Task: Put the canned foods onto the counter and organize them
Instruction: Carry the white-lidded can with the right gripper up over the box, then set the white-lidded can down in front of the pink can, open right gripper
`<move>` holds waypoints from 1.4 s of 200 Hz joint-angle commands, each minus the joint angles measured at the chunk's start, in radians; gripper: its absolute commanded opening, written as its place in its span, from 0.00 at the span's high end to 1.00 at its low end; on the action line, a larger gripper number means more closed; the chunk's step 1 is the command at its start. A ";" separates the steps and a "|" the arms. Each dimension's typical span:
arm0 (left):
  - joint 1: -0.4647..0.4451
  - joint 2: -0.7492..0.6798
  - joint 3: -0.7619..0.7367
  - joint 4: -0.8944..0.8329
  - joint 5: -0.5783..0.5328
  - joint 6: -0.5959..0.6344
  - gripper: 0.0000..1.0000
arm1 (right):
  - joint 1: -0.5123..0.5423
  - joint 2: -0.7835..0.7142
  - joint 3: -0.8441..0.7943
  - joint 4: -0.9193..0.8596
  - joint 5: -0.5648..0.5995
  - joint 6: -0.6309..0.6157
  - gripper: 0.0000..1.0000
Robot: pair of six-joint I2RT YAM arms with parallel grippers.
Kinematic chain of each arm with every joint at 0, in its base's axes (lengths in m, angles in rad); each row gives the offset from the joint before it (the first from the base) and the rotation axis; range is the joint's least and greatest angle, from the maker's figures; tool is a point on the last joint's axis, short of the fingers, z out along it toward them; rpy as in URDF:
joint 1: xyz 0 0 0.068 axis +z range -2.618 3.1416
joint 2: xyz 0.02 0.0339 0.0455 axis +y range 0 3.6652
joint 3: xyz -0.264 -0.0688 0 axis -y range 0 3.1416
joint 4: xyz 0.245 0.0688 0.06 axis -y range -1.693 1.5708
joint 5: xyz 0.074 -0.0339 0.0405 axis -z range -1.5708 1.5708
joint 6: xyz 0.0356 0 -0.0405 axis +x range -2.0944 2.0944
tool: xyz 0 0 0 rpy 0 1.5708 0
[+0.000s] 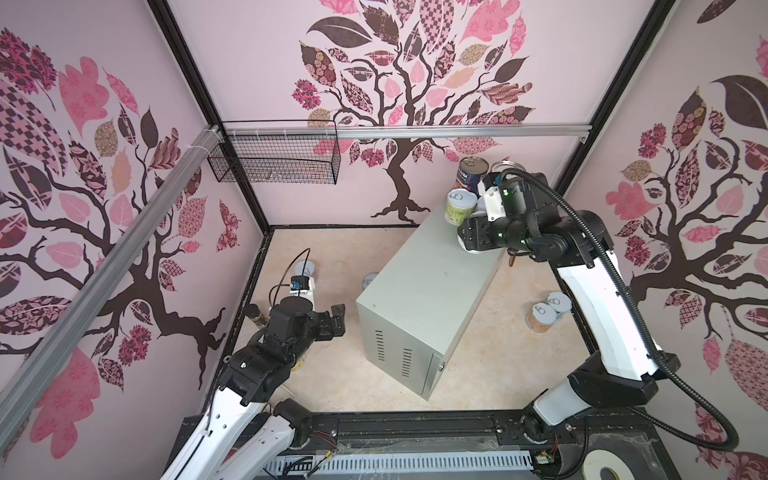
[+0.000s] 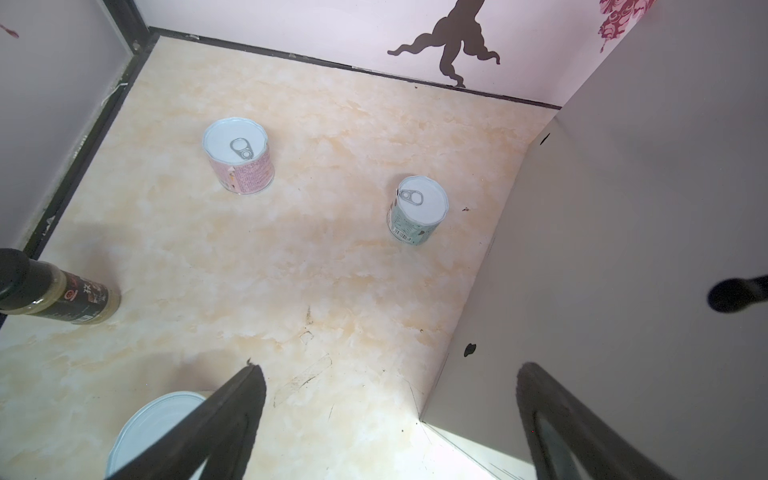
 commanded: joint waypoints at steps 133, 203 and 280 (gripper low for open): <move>0.023 -0.006 -0.060 0.060 0.037 0.028 0.02 | 0.008 0.012 -0.072 0.038 0.138 -0.059 0.27; 0.027 -0.018 -0.064 0.057 0.024 0.034 0.02 | 0.008 0.000 -0.127 0.064 0.146 -0.072 0.10; 0.046 -0.008 -0.064 0.059 0.023 0.035 0.02 | 0.008 -0.069 -0.155 0.137 0.148 -0.085 0.00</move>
